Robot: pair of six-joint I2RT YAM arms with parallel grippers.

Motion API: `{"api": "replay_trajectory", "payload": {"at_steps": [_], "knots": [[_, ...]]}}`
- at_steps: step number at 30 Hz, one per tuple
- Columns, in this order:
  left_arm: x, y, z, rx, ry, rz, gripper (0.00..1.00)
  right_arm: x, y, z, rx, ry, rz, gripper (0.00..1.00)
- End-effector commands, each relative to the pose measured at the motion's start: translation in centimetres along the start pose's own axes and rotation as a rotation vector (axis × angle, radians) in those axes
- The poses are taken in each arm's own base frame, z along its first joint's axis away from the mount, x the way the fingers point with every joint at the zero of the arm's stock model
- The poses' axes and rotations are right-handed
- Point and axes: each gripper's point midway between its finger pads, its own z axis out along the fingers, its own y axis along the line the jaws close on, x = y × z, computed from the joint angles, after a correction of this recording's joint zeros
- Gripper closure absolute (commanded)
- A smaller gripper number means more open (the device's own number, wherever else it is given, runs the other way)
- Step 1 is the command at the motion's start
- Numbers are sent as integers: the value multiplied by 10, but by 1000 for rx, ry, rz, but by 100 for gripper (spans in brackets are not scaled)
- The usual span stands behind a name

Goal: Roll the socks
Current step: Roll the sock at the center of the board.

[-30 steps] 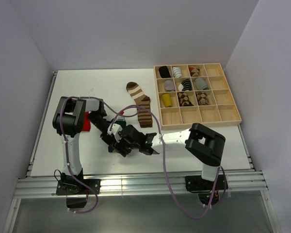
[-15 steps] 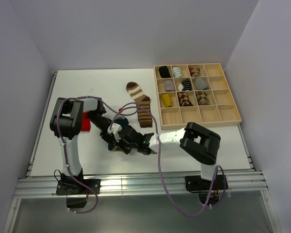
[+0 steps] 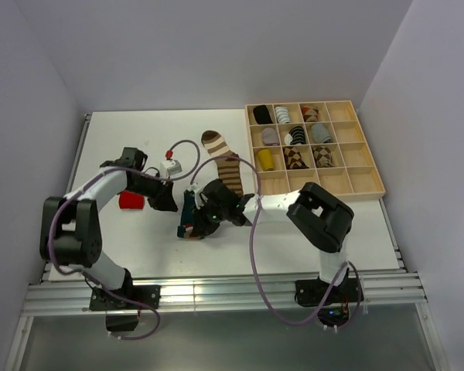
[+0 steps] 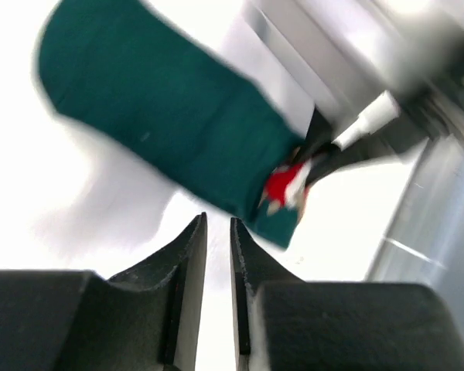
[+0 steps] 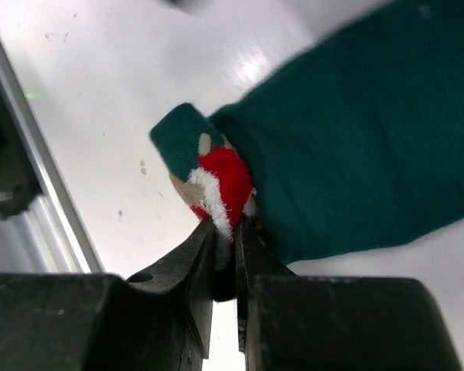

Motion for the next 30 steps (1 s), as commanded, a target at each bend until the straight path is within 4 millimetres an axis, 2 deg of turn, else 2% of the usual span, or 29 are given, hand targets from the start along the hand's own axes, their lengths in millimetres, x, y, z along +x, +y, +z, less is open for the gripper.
{"api": "replay_trajectory", "payload": {"at_steps": [1,2,3,5,6,8,9,11,12,13,15,17,21,22,23,26,30], "knots": [[-23,20,-17,-222,-119,76,78,1,-4,-5,-92,94,197,95],[-43,24,-30,-304,-195,151,77,5,-8,-3,-133,127,249,95],[-34,23,-29,-329,-196,140,76,11,-9,-5,-143,169,298,95],[-44,22,-43,-409,-243,213,74,2,-16,-8,-188,180,379,95],[-35,19,-39,-414,-236,215,71,10,-16,-8,-219,228,425,95],[-35,19,-45,-491,-224,285,64,3,-19,-8,-236,246,451,95],[-31,14,-35,-498,-207,333,62,5,-21,-11,-246,280,489,95],[-28,13,-36,-590,-175,420,59,1,-27,-8,-254,302,521,95],[-24,6,-22,-596,-152,490,57,0,-28,-12,-272,315,549,93],[-25,1,-21,-620,-152,533,55,-3,-31,-11,-280,319,560,93],[-17,-8,-5,-637,-116,626,53,-7,-36,-13,-282,336,576,93],[-13,-10,2,-649,-99,666,52,-4,-41,-12,-270,352,586,92],[9,-18,23,-632,-21,760,46,-6,-47,-13,-275,368,621,91],[5,-19,26,-640,-37,778,42,-6,-48,-13,-277,369,618,91],[10,-20,30,-637,-27,789,39,-5,-50,-12,-277,372,624,91],[12,-29,42,-609,-19,843,40,-3,-50,-11,-274,384,630,91],[7,-34,47,-597,-40,865,39,-5,-50,-10,-279,388,627,90]]}}
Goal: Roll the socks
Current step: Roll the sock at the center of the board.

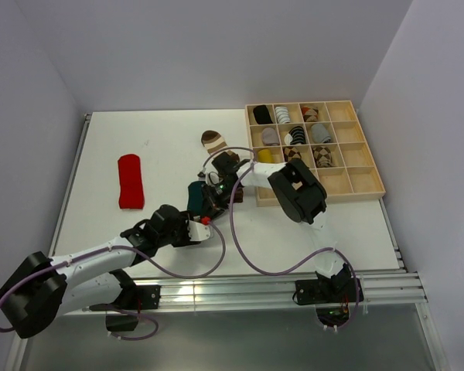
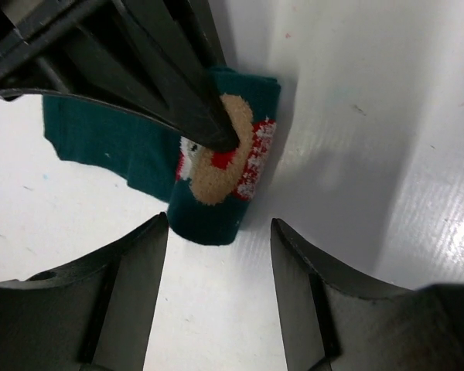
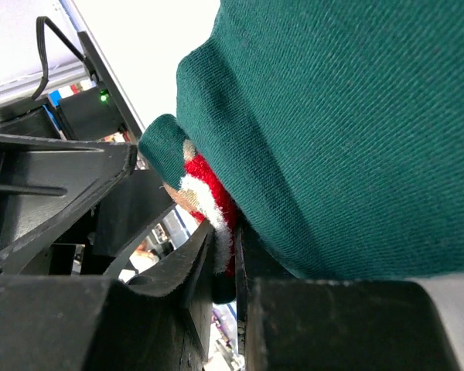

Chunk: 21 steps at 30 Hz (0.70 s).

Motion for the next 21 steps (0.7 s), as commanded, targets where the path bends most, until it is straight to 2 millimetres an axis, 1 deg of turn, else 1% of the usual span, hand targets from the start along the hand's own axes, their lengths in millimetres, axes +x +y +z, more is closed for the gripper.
{"api": "replay_trajectory", "payload": {"at_steps": [1,3,5,11,17,20,21], "knots": [[-15,14,3,-67,-53,33,39,0,-9,1,29,19,16,90],[-18,12,5,-59,-64,45,39,-1,-10,1,30,20,18,90],[-15,5,8,-38,-58,55,39,-1,-10,1,33,22,14,90],[-19,-7,16,-5,-77,86,40,-3,-12,0,37,26,23,91],[-19,-10,23,-3,-90,99,41,-2,-15,0,35,31,28,91],[-15,-16,27,31,-73,90,45,-4,-13,-1,32,27,23,91],[-13,-21,29,55,-61,86,49,-4,-12,-1,30,25,24,91]]}}
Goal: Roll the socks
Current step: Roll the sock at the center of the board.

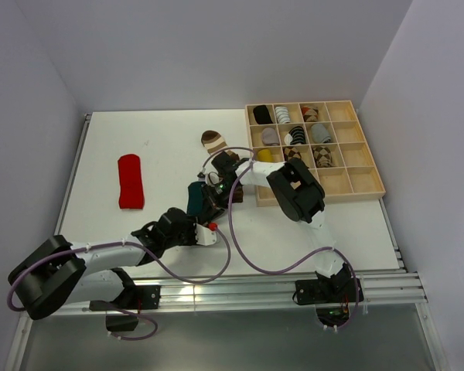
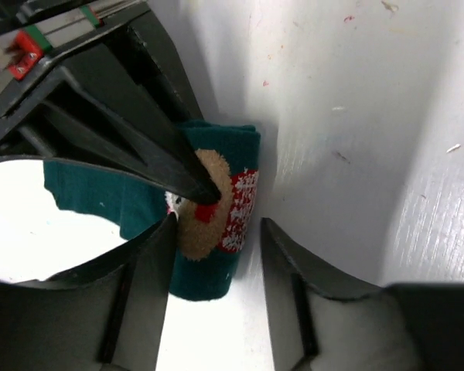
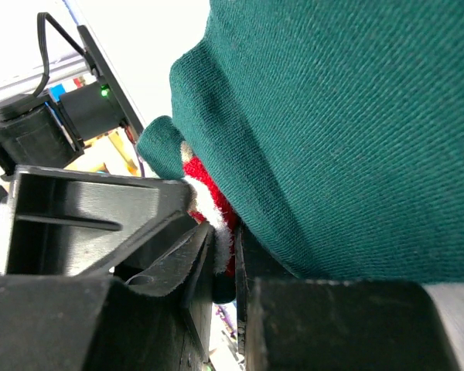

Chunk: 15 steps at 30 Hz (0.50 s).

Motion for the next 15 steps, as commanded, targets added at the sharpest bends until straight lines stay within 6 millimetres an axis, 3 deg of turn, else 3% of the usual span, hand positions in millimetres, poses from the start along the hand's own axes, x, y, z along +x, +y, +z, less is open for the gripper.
{"api": "replay_trajectory", "payload": {"at_steps": [1,2,5,7,9,10,11,12,13,15], "knots": [[0,-15,6,75,-7,1,51,-4,-10,0,32,-2,7,91],[1,-19,6,99,6,-8,54,-5,-9,-1,29,-5,3,90],[2,-30,9,174,32,-32,84,-6,-6,-3,30,-14,-2,86],[-1,-36,10,219,29,-59,94,-7,-4,-5,39,-32,-16,79],[-2,-44,7,265,39,-84,98,-9,-8,-8,79,-59,-26,74],[-9,-43,7,282,20,-97,100,-12,1,-15,88,-93,-52,70],[-16,-42,6,302,-9,-126,100,-10,-2,-15,103,-115,-61,61],[-8,-53,0,363,30,-157,100,-14,-4,-21,139,-155,-61,57],[-16,-48,0,377,15,-174,100,-17,9,-31,139,-202,-93,50],[-10,-57,-6,464,48,-250,100,-18,10,-42,160,-278,-103,45]]}}
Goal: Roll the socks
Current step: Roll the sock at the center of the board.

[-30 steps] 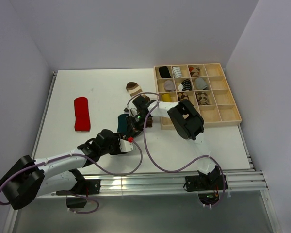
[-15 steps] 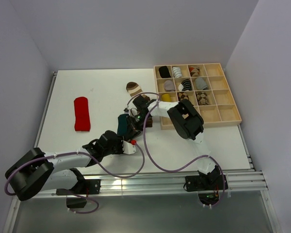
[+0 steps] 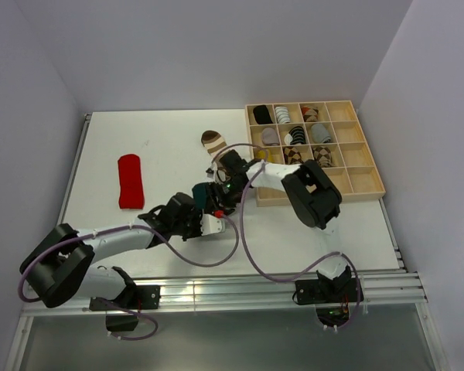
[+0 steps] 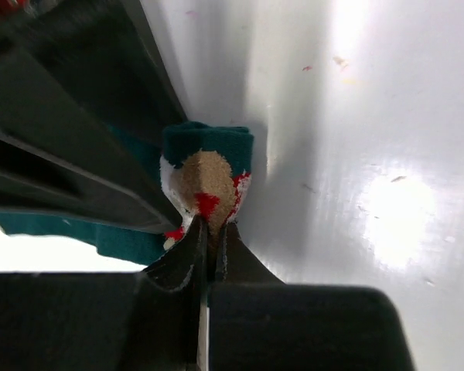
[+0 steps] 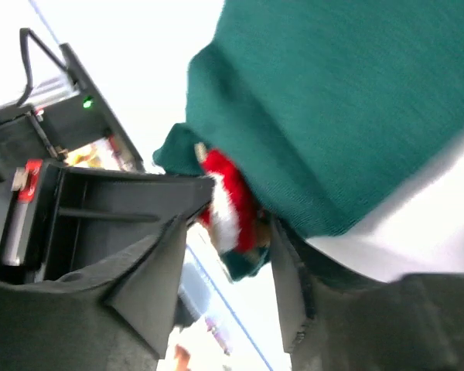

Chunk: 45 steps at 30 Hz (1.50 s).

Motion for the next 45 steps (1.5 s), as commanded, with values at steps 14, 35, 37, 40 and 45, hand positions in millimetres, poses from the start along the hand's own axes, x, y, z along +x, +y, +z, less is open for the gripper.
{"api": "replay_trajectory", "payload": {"at_steps": [14,35,37,40,45], "knots": [[13,-41,-37,638,98,-530,100,-28,-12,-113,342,-689,-58,39],[7,-18,-18,1018,269,-1105,100,31,52,-55,409,-728,-796,40],[13,-20,-18,1023,285,-1102,100,33,58,-43,420,-705,-838,40],[26,-25,-17,1030,336,-1090,100,40,63,-21,475,-632,-939,40],[40,-34,-21,1052,379,-1056,100,47,68,10,570,-546,-1063,39]]}}
